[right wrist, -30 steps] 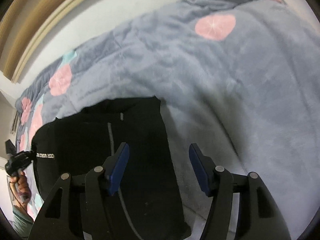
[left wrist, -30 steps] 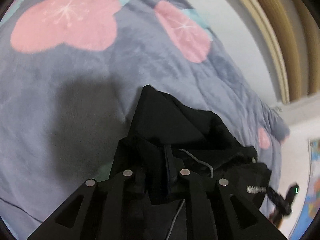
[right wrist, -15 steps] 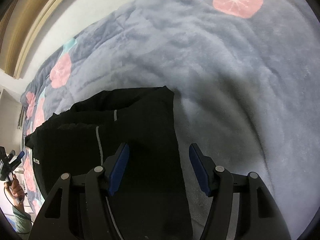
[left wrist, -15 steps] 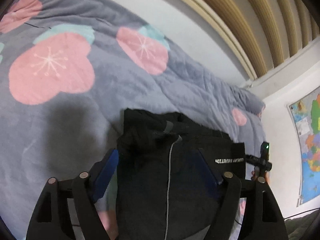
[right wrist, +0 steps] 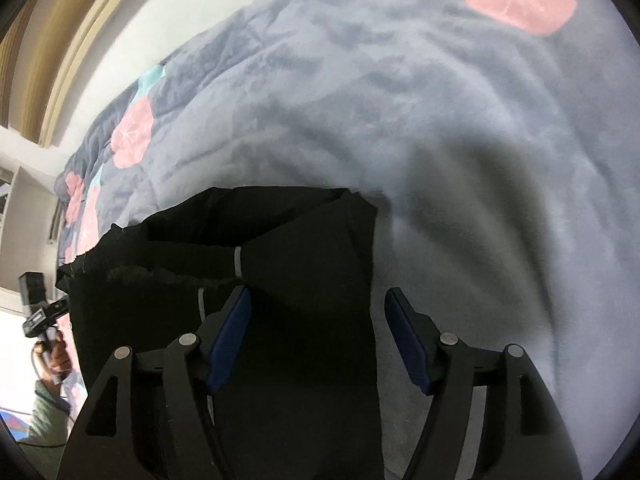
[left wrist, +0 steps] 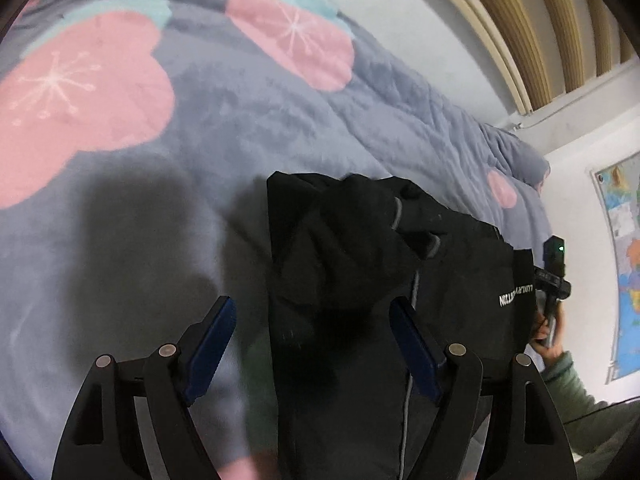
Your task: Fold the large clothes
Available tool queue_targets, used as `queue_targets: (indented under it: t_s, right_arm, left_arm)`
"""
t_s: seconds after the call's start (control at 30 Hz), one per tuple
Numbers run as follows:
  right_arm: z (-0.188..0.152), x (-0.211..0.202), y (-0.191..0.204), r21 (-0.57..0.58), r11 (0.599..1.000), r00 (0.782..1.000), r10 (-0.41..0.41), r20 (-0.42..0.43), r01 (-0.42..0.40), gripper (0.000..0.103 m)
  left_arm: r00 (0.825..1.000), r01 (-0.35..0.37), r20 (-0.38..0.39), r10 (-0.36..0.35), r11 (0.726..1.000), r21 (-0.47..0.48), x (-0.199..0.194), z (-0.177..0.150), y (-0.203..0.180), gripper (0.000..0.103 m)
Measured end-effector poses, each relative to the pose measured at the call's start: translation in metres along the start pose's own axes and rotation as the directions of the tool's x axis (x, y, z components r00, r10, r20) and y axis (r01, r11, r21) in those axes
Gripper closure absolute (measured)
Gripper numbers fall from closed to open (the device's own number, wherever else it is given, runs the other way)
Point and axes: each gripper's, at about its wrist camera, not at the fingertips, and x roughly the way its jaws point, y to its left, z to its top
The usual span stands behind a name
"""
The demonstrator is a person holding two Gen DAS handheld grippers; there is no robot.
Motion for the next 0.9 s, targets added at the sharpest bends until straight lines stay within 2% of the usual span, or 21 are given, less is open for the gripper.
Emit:
queue_targets:
  t_s: [0.03,0.07,0.1,0.17,0.23,0.3,0.37,0.43,0.53,0.6,0.63,0.7,0.77,0.87,0.9]
  right_arm:
    - [0.0,0.001,0.001,0.004,1.0,1.0,0.005,0.002,-0.005,0.036]
    - [-0.002,0.0,0.004,-0.003,1.0,1.0,-0.008,0.012,0.008,0.052]
    - [-0.006,-0.004,0.009,-0.028,0.998,0.998,-0.055,0.027,0.056,0.058]
    - [-0.014,-0.014,0.02,-0.073,0.99,0.991,-0.116,0.073,0.121,0.073]
    - [-0.025,-0.029,0.03,-0.111,0.976,0.977,-0.173,0.127,0.187,0.082]
    - [-0.034,-0.052,0.041,-0.128,0.964,0.959,-0.206,0.194,0.232,0.083]
    - [-0.035,-0.072,0.05,-0.136,0.95,0.938,-0.244,0.245,0.282,0.084]
    - [-0.029,-0.093,0.059,-0.133,0.947,0.923,-0.242,0.301,0.291,0.084]
    - [-0.009,-0.109,0.073,-0.132,0.938,0.897,-0.257,0.36,0.321,0.084]
    - [0.013,-0.104,0.082,-0.13,0.926,0.88,-0.284,0.38,0.355,0.084]
    - [0.022,-0.099,0.082,-0.124,0.926,0.88,-0.288,0.378,0.357,0.084]
    - [0.045,-0.075,0.082,-0.119,0.916,0.877,-0.32,0.357,0.383,0.084]
    - [0.061,-0.045,0.078,-0.114,0.905,0.88,-0.36,0.311,0.411,0.084]
    - [0.072,0.015,0.061,-0.132,0.89,0.892,-0.408,0.195,0.436,0.084]
    - [0.071,0.033,0.056,-0.139,0.893,0.901,-0.407,0.152,0.427,0.084]
  left_arm:
    - [1.0,0.013,-0.005,-0.013,1.0,-0.008,0.004,0.002,0.001,0.024]
    - [1.0,0.019,-0.004,-0.019,1.0,-0.014,0.008,0.005,0.001,0.025]
    - [1.0,0.003,0.003,-0.003,1.0,-0.023,0.011,0.006,0.0,0.031]
    - [1.0,-0.015,0.003,0.015,0.999,-0.032,0.016,0.005,-0.008,0.082]
    - [0.995,-0.101,0.019,0.1,0.995,0.029,0.012,0.0,-0.027,0.092]
    - [0.987,-0.15,0.07,0.145,0.986,0.072,-0.002,-0.003,-0.046,0.093]
    - [0.983,-0.144,0.129,0.132,0.986,0.087,-0.025,-0.002,-0.063,0.094]
    - [0.977,-0.116,0.187,0.099,0.99,0.085,-0.05,0.003,-0.075,0.094]
    - [0.964,-0.109,0.254,0.083,0.99,0.088,-0.072,0.017,-0.089,0.094]
    - [0.955,-0.109,0.285,0.082,0.991,0.08,-0.074,0.031,-0.093,0.094]
    - [0.95,-0.115,0.298,0.094,0.992,0.056,-0.07,0.042,-0.09,0.094]
    - [0.947,-0.135,0.295,0.13,0.991,-0.002,-0.053,0.057,-0.08,0.094]
    - [0.943,-0.2,0.263,0.205,0.979,-0.047,-0.026,0.068,-0.066,0.094]
    - [0.945,-0.267,0.161,0.286,0.955,-0.129,0.023,0.074,-0.034,0.093]
    - [0.949,-0.275,0.118,0.293,0.95,-0.15,0.04,0.073,-0.025,0.093]
